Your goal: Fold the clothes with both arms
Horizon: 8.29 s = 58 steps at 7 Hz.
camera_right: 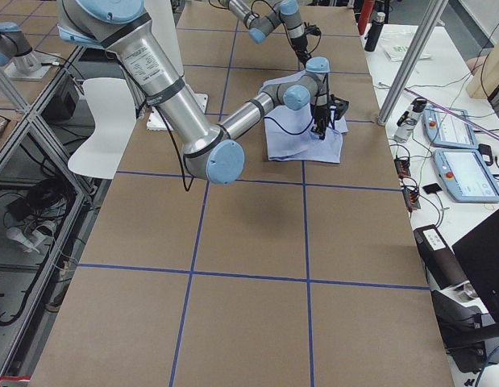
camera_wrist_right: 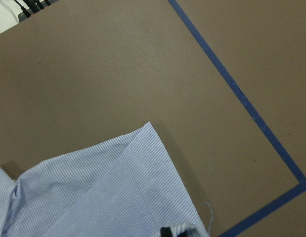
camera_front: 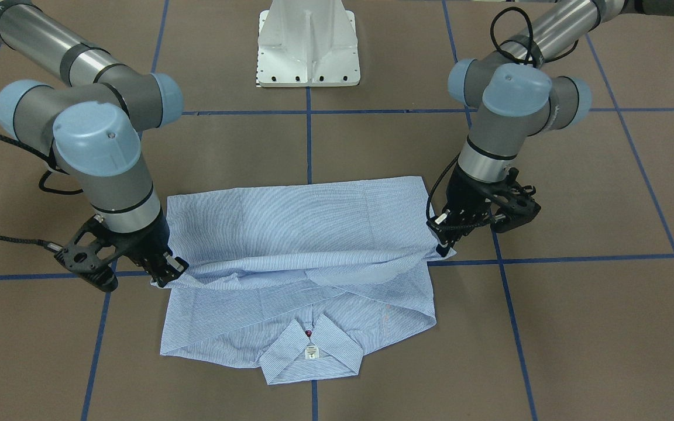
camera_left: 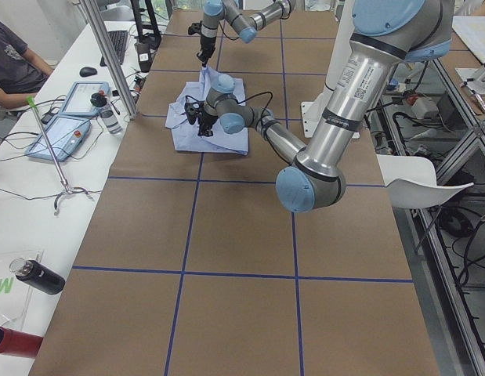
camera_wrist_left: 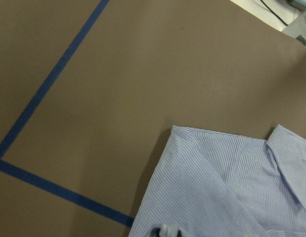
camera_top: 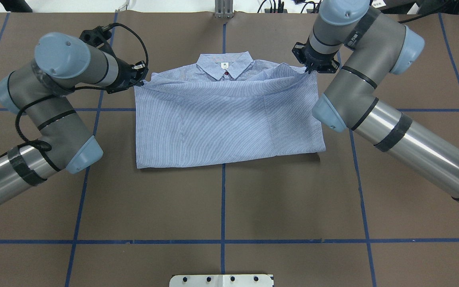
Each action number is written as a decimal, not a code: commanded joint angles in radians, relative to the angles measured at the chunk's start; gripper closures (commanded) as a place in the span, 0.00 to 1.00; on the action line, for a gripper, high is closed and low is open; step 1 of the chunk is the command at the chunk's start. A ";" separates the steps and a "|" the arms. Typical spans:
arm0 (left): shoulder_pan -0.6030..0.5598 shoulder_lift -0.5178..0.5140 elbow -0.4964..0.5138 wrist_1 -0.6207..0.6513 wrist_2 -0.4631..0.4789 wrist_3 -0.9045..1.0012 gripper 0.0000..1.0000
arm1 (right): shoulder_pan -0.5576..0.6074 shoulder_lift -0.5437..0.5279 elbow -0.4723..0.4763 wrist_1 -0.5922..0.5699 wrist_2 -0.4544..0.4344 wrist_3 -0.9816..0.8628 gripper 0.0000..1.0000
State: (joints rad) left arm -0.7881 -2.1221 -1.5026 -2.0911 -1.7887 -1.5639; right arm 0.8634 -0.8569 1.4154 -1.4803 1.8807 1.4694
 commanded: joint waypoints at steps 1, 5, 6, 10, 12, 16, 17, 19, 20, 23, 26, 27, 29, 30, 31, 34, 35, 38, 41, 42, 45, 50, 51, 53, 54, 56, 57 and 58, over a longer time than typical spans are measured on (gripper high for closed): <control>-0.023 -0.079 0.187 -0.111 0.002 0.001 1.00 | 0.006 0.048 -0.126 0.061 -0.003 -0.020 1.00; -0.028 -0.174 0.381 -0.244 0.018 0.001 0.82 | 0.006 0.056 -0.261 0.188 -0.020 -0.053 0.84; -0.028 -0.185 0.403 -0.248 0.018 0.002 0.72 | 0.006 0.073 -0.279 0.193 -0.018 -0.053 0.30; -0.080 -0.177 0.368 -0.250 0.003 0.011 0.53 | 0.043 0.093 -0.244 0.198 0.045 -0.038 0.00; -0.108 -0.097 0.235 -0.245 -0.110 0.011 0.52 | 0.026 -0.122 0.051 0.199 0.075 0.065 0.00; -0.109 -0.021 0.124 -0.238 -0.129 0.016 0.52 | -0.124 -0.411 0.290 0.371 -0.011 0.292 0.00; -0.109 -0.019 0.117 -0.236 -0.127 0.016 0.52 | -0.144 -0.468 0.280 0.515 -0.020 0.374 0.00; -0.109 -0.019 0.117 -0.236 -0.126 0.016 0.52 | -0.173 -0.473 0.269 0.532 -0.040 0.381 0.00; -0.109 -0.019 0.119 -0.236 -0.126 0.016 0.52 | -0.191 -0.481 0.270 0.532 -0.049 0.381 0.00; -0.109 -0.018 0.122 -0.236 -0.124 0.016 0.53 | -0.218 -0.499 0.281 0.532 -0.042 0.384 0.19; -0.109 -0.010 0.121 -0.236 -0.123 0.016 0.54 | -0.225 -0.491 0.287 0.535 -0.037 0.433 1.00; -0.109 -0.003 0.122 -0.236 -0.118 0.018 0.54 | -0.224 -0.488 0.284 0.537 -0.035 0.433 1.00; -0.109 0.014 0.120 -0.242 -0.123 0.018 0.55 | -0.222 -0.491 0.304 0.537 -0.019 0.433 1.00; -0.109 0.011 0.110 -0.244 -0.129 0.018 0.55 | -0.219 -0.526 0.374 0.529 -0.009 0.434 1.00; -0.109 0.014 0.079 -0.241 -0.144 0.018 0.55 | -0.227 -0.636 0.496 0.529 0.041 0.434 1.00; -0.111 0.065 -0.038 -0.234 -0.294 0.013 0.55 | -0.367 -0.734 0.654 0.532 0.399 0.436 1.00; -0.109 0.118 -0.098 -0.234 -0.340 0.013 0.55 | -0.427 -0.734 0.662 0.537 0.510 0.478 1.00; -0.085 0.125 -0.136 -0.234 -0.365 -0.046 0.53 | -0.778 -0.734 0.669 0.537 0.380 0.531 0.01; 0.049 0.203 -0.189 -0.236 -0.319 -0.164 0.47 | -0.628 -0.737 0.681 0.537 0.267 0.528 0.00; 0.146 0.205 -0.188 -0.234 -0.207 -0.229 0.46 | -0.501 -0.731 0.679 0.537 0.281 0.526 0.00; 0.306 0.202 -0.157 -0.233 -0.066 -0.311 0.43 | -0.255 -0.677 0.634 0.532 0.299 0.516 0.00; 0.317 0.192 -0.145 -0.228 -0.046 -0.334 0.75 | -0.248 -0.606 0.550 0.532 0.282 0.514 0.00; 0.317 0.191 -0.146 -0.228 -0.046 -0.341 1.00 | -0.247 -0.608 0.548 0.532 0.282 0.514 0.00; 0.268 0.180 -0.136 -0.227 -0.047 -0.308 1.00 | -0.247 -0.608 0.547 0.532 0.282 0.514 0.00; 0.212 0.154 -0.122 -0.224 -0.051 -0.220 1.00 | -0.247 -0.607 0.542 0.532 0.282 0.514 0.00; 0.088 -0.029 0.111 -0.237 -0.052 -0.136 1.00 | -0.247 -0.606 0.534 0.532 0.281 0.516 0.00; 0.035 -0.133 0.246 -0.256 -0.054 -0.099 1.00 | -0.247 -0.606 0.533 0.531 0.279 0.516 0.00; 0.001 -0.201 0.356 -0.312 -0.054 -0.090 1.00 | -0.247 -0.605 0.533 0.532 0.267 0.516 0.00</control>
State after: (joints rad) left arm -0.7332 -2.2195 -1.2976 -2.3524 -1.8416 -1.6810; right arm 0.6166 -1.4631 1.9494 -0.9487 2.1578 1.9848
